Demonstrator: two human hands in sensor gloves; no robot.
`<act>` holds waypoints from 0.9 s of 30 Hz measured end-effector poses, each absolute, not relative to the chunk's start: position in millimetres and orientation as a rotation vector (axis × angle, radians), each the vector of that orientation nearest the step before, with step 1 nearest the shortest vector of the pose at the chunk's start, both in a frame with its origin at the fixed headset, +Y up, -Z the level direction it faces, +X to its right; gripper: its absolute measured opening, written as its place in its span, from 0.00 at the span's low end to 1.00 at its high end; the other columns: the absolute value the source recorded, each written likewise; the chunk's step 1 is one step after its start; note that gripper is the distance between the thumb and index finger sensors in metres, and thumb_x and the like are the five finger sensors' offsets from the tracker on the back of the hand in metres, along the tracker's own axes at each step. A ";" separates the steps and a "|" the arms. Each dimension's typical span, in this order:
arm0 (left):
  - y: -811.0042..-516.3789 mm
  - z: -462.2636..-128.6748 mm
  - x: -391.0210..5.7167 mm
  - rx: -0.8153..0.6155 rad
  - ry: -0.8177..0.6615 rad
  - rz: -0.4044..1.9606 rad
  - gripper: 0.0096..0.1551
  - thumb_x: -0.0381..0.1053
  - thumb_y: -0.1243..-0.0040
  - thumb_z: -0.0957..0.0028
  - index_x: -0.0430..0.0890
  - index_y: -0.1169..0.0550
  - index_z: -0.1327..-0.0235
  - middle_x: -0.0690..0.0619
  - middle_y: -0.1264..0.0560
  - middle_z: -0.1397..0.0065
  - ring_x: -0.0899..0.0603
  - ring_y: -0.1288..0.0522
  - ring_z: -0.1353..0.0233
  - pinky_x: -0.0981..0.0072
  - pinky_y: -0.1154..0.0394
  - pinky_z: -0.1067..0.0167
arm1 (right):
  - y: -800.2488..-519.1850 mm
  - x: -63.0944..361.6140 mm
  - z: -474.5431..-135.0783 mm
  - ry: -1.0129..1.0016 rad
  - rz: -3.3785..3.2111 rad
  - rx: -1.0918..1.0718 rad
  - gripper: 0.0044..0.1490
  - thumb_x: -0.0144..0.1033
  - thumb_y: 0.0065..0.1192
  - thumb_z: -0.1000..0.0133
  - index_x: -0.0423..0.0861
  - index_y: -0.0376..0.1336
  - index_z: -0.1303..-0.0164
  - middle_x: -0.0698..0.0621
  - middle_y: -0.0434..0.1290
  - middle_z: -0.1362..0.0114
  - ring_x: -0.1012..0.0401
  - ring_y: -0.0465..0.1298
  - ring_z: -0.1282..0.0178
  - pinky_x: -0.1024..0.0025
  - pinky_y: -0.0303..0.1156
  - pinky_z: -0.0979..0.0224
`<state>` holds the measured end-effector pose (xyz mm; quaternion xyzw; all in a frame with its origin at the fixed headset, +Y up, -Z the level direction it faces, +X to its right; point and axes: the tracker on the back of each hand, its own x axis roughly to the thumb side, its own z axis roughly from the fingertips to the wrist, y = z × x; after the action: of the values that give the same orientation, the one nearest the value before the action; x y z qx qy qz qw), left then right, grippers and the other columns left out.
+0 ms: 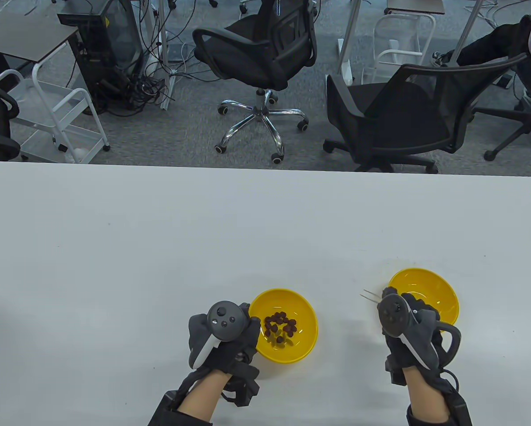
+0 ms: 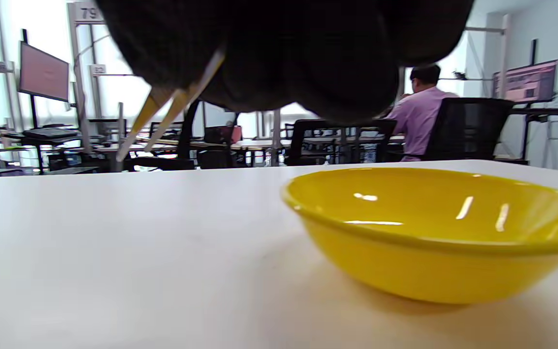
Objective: Pick raisins with tweezers into bowl
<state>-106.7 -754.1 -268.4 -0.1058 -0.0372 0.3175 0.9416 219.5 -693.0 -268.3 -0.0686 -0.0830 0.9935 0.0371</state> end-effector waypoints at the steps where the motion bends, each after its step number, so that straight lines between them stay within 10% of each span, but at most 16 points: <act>1: -754.2 -268.4 -106.8 -0.215 -0.076 0.648 0.31 0.48 0.55 0.40 0.28 0.35 0.33 0.47 0.13 0.69 0.53 0.15 0.76 0.51 0.19 0.50 | -693.3 211.2 -266.6 -0.230 3.041 -0.138 0.31 0.42 0.66 0.51 0.45 0.75 0.40 0.49 0.78 0.50 0.59 0.81 0.58 0.46 0.69 0.32; 12: -754.4 -268.1 -107.5 -0.211 -0.079 0.657 0.31 0.48 0.55 0.40 0.28 0.35 0.33 0.47 0.13 0.69 0.53 0.15 0.76 0.51 0.19 0.50 | -705.8 133.6 -238.3 -0.179 3.121 0.481 0.30 0.44 0.65 0.51 0.47 0.75 0.41 0.51 0.79 0.51 0.61 0.81 0.59 0.48 0.70 0.32; 27: -754.5 -268.2 -106.1 -0.213 -0.091 0.667 0.31 0.49 0.55 0.40 0.28 0.35 0.33 0.47 0.13 0.69 0.53 0.15 0.76 0.51 0.19 0.50 | -718.9 112.2 -231.0 -0.126 3.222 0.587 0.30 0.45 0.65 0.52 0.46 0.76 0.43 0.51 0.79 0.53 0.61 0.81 0.61 0.48 0.71 0.34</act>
<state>-106.1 -754.5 -268.2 -0.1041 -0.0448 0.3265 0.9384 112.2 -718.9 -231.0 0.1788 -0.0383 0.9808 -0.0681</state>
